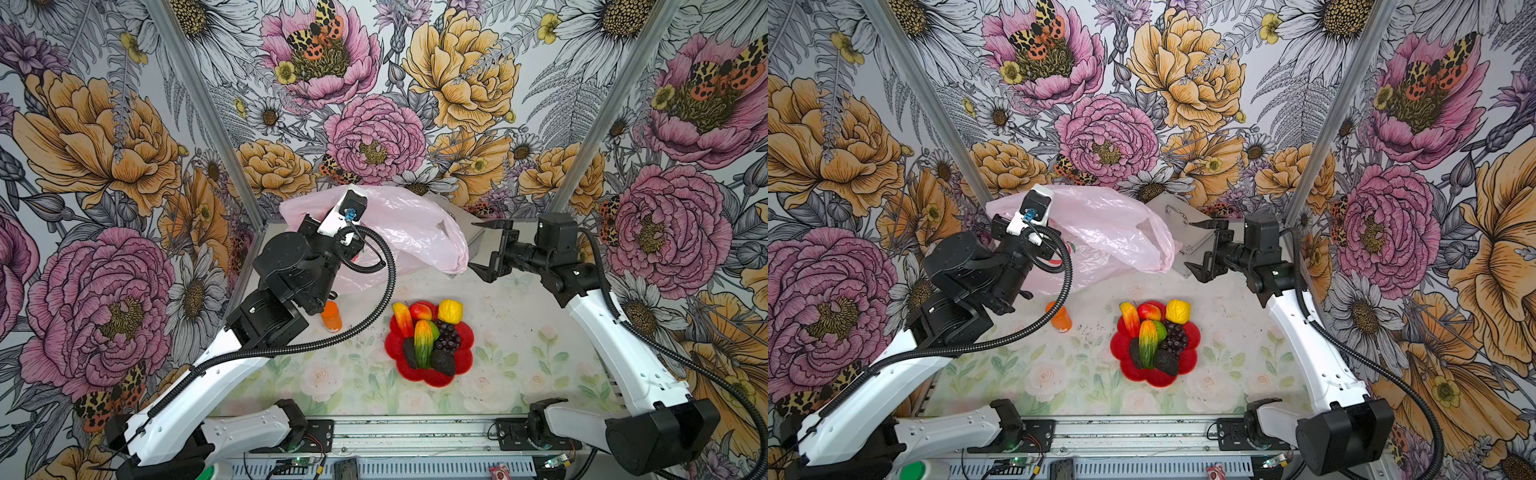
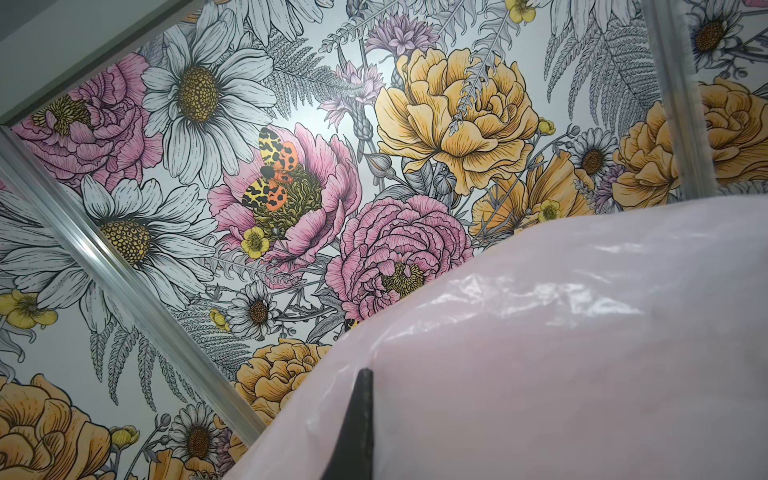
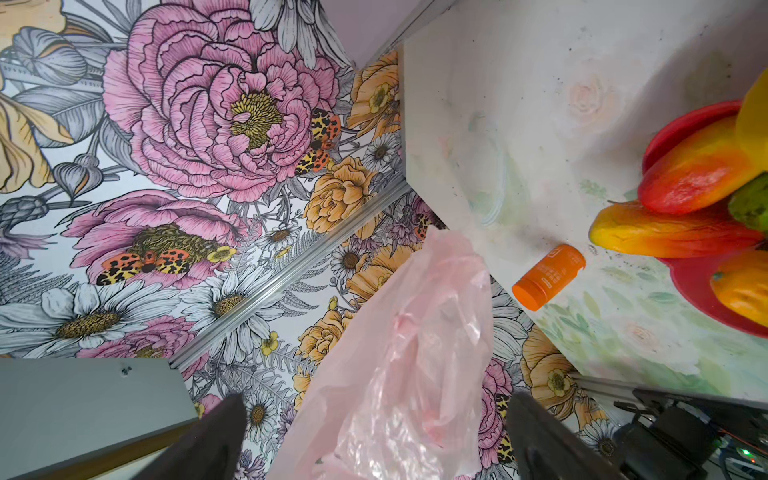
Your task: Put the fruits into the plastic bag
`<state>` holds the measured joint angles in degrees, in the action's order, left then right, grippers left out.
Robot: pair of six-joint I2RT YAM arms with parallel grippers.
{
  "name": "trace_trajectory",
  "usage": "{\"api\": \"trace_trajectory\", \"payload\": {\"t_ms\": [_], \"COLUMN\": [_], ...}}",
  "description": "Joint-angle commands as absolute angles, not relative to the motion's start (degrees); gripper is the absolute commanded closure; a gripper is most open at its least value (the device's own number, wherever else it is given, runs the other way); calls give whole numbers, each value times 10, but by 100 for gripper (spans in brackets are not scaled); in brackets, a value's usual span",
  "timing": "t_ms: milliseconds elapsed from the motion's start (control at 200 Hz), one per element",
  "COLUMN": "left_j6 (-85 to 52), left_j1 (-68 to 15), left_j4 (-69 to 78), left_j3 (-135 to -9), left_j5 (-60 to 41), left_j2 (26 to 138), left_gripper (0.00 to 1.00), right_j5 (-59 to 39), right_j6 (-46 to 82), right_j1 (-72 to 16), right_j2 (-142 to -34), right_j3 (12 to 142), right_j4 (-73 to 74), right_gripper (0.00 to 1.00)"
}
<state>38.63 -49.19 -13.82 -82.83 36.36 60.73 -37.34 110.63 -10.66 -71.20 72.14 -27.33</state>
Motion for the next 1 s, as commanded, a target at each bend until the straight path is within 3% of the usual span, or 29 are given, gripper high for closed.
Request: {"api": "trace_trajectory", "payload": {"t_ms": [0, 250, 440, 665, 765, 810, 840, 996], "left_j6": [372, 374, 377, 376, 375, 375, 375, 366], "left_j1": [-502, -523, -534, -539, -538, -539, -538, -536], "left_j4": [-121, -113, -106, -99, -96, -96, -95, -102], "left_j3": [-834, -833, -833, -826, -824, -823, -824, -830], "left_j5": [360, 376, 385, 394, 395, 396, 397, 411], "left_j2": [607, 610, 611, 606, 606, 608, 609, 616], "left_gripper": [100, 100, 100, 100, 100, 100, 100, 100], "right_j5": [-353, -351, -338, -321, -316, -313, -310, -299], "right_j6": [1130, 1151, 1155, 1164, 1165, 1165, 1165, 1165], "right_j1": [-115, -141, -154, -153, -153, -153, -152, -152], "right_j2": [-726, -762, -762, -738, -729, -726, -722, -711], "right_j3": [728, 736, 725, 689, 680, 676, 674, 664], "right_j4": [-244, -182, -168, -146, -141, -141, -140, -140], "right_gripper": [1, 2, 16, 48, 72, 86, 100, 100]}}
